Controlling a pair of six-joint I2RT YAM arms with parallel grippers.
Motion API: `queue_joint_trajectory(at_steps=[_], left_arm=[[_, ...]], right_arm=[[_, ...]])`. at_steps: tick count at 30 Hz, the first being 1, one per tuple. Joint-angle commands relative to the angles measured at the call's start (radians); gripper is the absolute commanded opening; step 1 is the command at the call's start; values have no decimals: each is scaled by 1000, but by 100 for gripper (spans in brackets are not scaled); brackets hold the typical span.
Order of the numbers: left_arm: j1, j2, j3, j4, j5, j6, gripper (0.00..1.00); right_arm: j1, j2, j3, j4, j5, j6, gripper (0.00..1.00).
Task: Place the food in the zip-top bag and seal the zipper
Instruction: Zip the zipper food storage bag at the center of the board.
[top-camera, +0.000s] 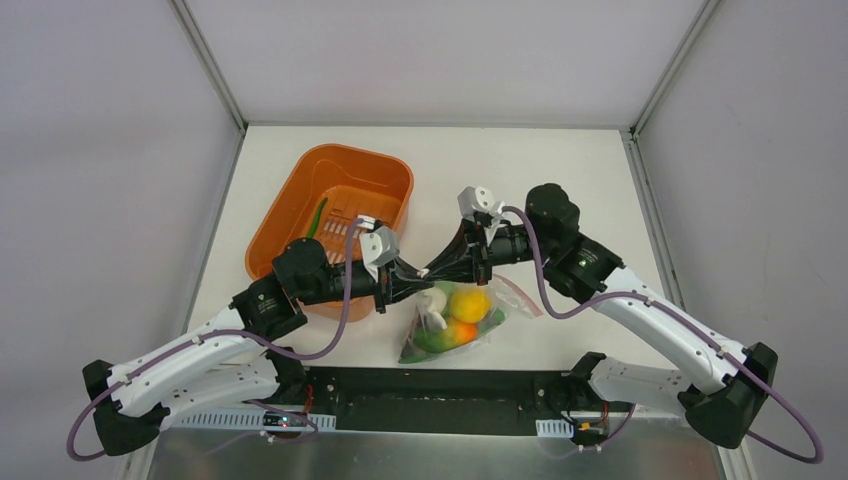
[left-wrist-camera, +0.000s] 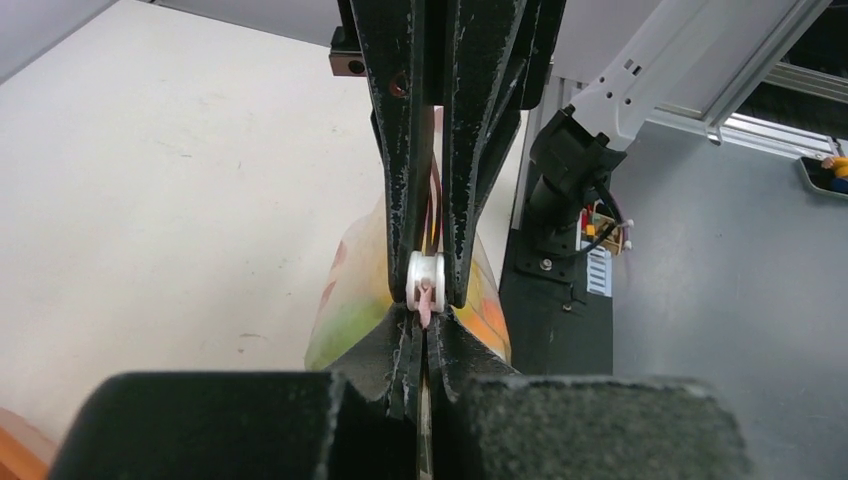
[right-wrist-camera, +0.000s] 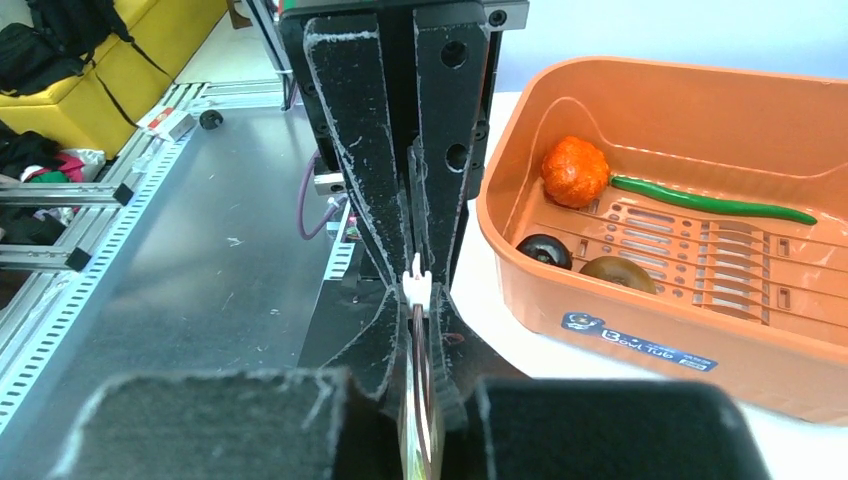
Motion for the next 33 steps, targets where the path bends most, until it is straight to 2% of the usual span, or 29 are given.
queue_joint_trajectory(at_steps=[1, 6, 17, 24, 30, 33], left_arm=[[1, -61, -3, 24, -77, 21, 0], [3, -165, -55, -1, -221, 57, 0], [13, -282, -62, -123, -319, 156, 0], [21, -305, -72, -125, -364, 162, 0], [26, -370, -80, -175, -492, 184, 0], [27, -394, -82, -193, -516, 193, 0]], right_arm=[[4, -55, 1, 25, 58, -19, 0], [5, -123, -26, -144, 174, -64, 0], [5, -431, -201, -310, 547, -29, 0], [3, -463, -162, -461, 620, -36, 0], [5, -494, -121, -566, 723, -3, 0], [5, -520, -117, -573, 726, 5, 0]])
